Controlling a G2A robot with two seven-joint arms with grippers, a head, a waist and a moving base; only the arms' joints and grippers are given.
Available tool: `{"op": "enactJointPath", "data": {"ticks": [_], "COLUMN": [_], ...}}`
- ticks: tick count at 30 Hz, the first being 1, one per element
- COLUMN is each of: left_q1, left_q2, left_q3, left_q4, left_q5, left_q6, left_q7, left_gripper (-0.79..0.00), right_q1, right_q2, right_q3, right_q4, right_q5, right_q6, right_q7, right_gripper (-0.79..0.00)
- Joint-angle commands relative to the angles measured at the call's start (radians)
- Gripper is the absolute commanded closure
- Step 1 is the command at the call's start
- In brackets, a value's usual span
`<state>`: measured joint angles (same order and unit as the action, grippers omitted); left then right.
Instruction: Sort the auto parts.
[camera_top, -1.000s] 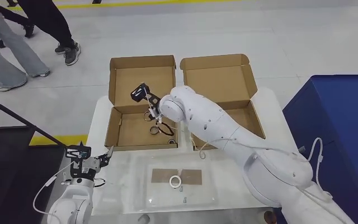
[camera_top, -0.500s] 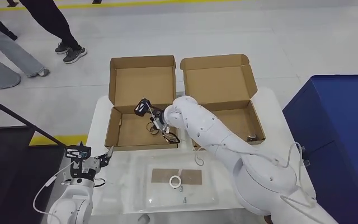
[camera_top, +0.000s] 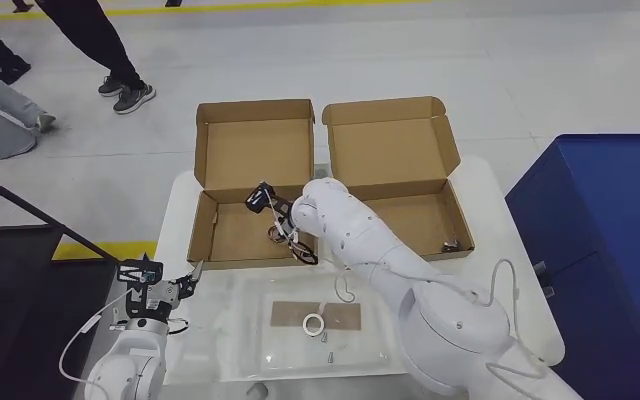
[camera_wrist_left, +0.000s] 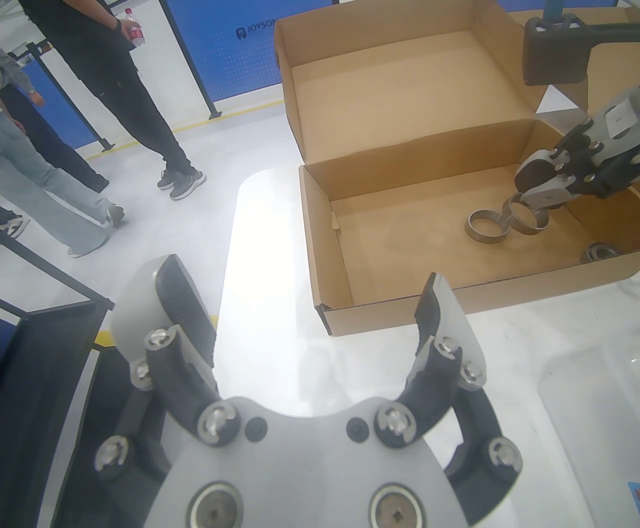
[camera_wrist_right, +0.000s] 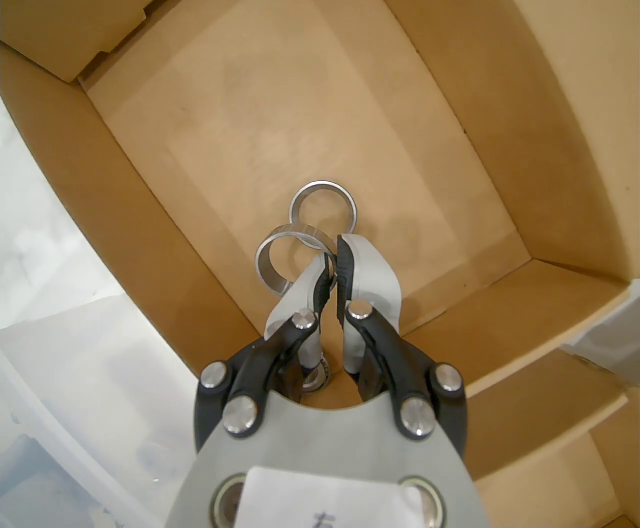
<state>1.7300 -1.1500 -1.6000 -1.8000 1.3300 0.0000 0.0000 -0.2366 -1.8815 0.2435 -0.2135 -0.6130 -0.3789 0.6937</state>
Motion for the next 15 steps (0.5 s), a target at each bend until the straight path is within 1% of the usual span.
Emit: {"op": "enactJointPath", "data": {"ticks": [1,2,3,6,8,9,10,12,15], "left_q1": [0.0,0.0,0.0,0.0,0.0,0.0,0.0,0.0,0.0], "left_q2": [0.0,0.0,0.0,0.0,0.0,0.0,0.0,0.0,0.0], "left_q3": [0.0,0.0,0.0,0.0,0.0,0.0,0.0,0.0,0.0], "left_q4": [0.0,0.0,0.0,0.0,0.0,0.0,0.0,0.0,0.0], "left_q5": [0.0,0.0,0.0,0.0,0.0,0.0,0.0,0.0,0.0], "left_q6": [0.0,0.0,0.0,0.0,0.0,0.0,0.0,0.0,0.0], "left_q7": [0.0,0.0,0.0,0.0,0.0,0.0,0.0,0.0,0.0], "left_gripper": [-0.785,-0.785,-0.785,-0.785,-0.785,-0.785,-0.785,-0.785,-0.785], "right_q1": [0.002,0.004,0.007,0.015,0.021,0.027,0.034,0.046,0.064], "right_q2": [-0.007,-0.01,-0.012,-0.018,-0.02,-0.021,-0.022,-0.024,-0.02], "right_q3": [0.004,0.006,0.008,0.011,0.02,0.021,0.02,0.018,0.022], "right_q4": [0.01,0.012,0.015,0.02,0.023,0.022,0.019,0.003,-0.019], "right_q5": [0.0,-0.002,-0.003,-0.015,-0.005,-0.008,-0.018,-0.037,-0.055], "right_q6": [0.004,0.007,0.006,0.004,-0.009,-0.021,-0.025,-0.028,-0.086], "right_q7": [0.001,0.001,-0.004,-0.015,-0.026,-0.027,-0.03,-0.045,-0.103], "right_gripper": [-0.246,-0.332,-0.363,-0.354,-0.292,-0.191,0.0,0.0,0.0]}}
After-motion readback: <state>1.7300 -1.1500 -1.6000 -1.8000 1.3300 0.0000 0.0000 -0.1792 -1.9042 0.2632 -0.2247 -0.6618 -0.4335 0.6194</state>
